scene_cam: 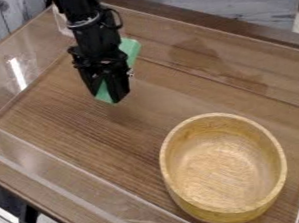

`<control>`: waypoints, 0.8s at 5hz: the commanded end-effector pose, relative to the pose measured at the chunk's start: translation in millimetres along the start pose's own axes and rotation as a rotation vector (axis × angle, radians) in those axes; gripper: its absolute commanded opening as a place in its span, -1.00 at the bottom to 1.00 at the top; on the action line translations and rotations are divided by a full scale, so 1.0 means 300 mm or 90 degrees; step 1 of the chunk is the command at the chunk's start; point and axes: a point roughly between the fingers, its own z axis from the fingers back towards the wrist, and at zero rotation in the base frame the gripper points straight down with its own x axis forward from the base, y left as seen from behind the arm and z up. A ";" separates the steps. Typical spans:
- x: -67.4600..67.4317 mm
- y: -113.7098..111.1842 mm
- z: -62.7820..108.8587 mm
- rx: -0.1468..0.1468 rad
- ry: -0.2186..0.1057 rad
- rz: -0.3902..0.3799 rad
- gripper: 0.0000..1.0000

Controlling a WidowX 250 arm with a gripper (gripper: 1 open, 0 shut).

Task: Remove the green block from inside the brown bowl and put it on the table

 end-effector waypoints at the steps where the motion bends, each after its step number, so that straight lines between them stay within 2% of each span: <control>1: 0.027 0.026 0.049 0.013 -0.032 0.003 -1.00; 4: 0.027 0.032 0.048 0.006 -0.034 -0.003 -1.00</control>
